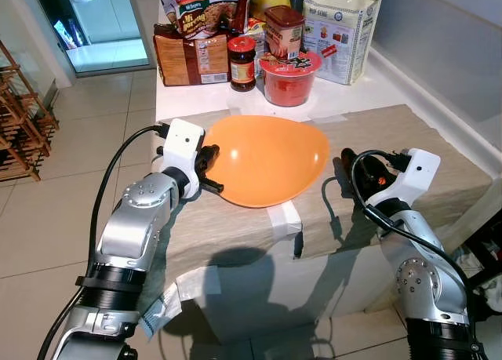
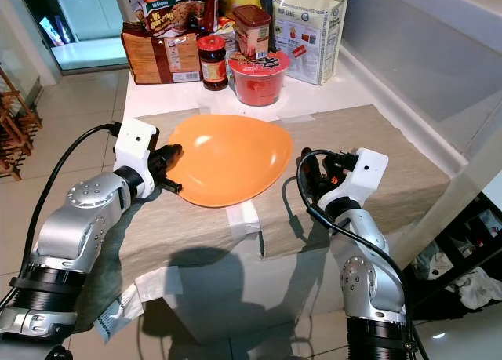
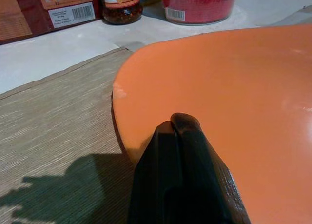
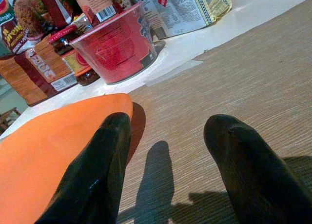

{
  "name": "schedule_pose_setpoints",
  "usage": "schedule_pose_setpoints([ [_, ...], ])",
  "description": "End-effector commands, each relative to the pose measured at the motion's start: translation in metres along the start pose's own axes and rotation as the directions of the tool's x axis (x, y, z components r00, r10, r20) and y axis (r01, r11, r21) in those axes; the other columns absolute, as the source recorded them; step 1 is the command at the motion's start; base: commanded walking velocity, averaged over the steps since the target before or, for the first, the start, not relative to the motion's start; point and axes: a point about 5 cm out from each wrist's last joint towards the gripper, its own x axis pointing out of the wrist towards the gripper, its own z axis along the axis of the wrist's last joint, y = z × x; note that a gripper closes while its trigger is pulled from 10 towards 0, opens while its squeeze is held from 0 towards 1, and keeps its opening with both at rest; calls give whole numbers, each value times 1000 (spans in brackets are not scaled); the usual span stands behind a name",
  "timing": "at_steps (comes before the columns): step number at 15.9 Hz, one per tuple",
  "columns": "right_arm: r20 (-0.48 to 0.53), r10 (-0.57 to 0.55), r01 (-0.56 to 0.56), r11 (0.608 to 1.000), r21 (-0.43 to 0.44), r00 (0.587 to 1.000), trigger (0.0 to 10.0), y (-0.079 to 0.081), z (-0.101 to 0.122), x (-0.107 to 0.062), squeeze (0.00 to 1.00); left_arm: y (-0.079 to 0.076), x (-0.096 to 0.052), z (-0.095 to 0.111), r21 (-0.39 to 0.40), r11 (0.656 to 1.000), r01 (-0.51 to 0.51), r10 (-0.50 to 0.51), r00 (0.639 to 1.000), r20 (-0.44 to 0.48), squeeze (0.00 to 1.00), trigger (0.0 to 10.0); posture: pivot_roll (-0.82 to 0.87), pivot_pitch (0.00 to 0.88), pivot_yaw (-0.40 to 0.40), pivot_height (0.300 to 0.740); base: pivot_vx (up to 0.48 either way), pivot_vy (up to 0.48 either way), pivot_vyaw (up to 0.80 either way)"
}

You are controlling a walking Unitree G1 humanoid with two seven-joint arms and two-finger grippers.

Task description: Setting the table

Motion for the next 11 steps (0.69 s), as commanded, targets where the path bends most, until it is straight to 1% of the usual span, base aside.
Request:
schedule_pose_setpoints([
  [1,-104,-43,44,999,6,994,10000,-8,-22,-3,0,2,-3,3,20,1000,-9,9,1000,-2,0,10000,-104,0,80,740,0,0,0],
  [2,-105,-41,41,999,6,994,10000,-7,-22,-2,0,6,-3,3,32,999,-31,31,1000,-1,0,10000,-103,0,79,740,0,0,0],
  [3,-102,-36,37,999,3,994,10000,-6,-21,-1,0,15,-5,11,40,996,-81,80,996,32,0,10000,-104,0,79,740,0,0,0],
  [4,-100,-35,35,999,-2,994,10000,-6,-21,-1,0,16,-7,18,51,995,-91,88,994,60,0,10000,-104,0,79,740,0,0,0],
  [5,-100,-36,36,999,-4,994,10000,-7,-21,-2,0,15,-9,22,74,994,-76,70,995,72,0,10000,-107,0,81,740,0,0,0],
  [7,-99,-41,40,999,-5,994,10000,-8,-21,-3,0,14,-12,23,81,996,-49,44,997,64,0,10000,-108,0,81,740,0,0,0],
  [8,-99,-44,44,999,-5,994,10000,-9,-21,-3,0,12,-15,20,75,997,-21,18,999,47,0,10000,-106,0,83,740,0,0,0],
  [11,-100,-44,44,999,-4,994,10000,-8,-21,-3,0,0,-19,17,80,997,22,-24,999,36,0,10000,-101,0,82,740,0,0,0],
])
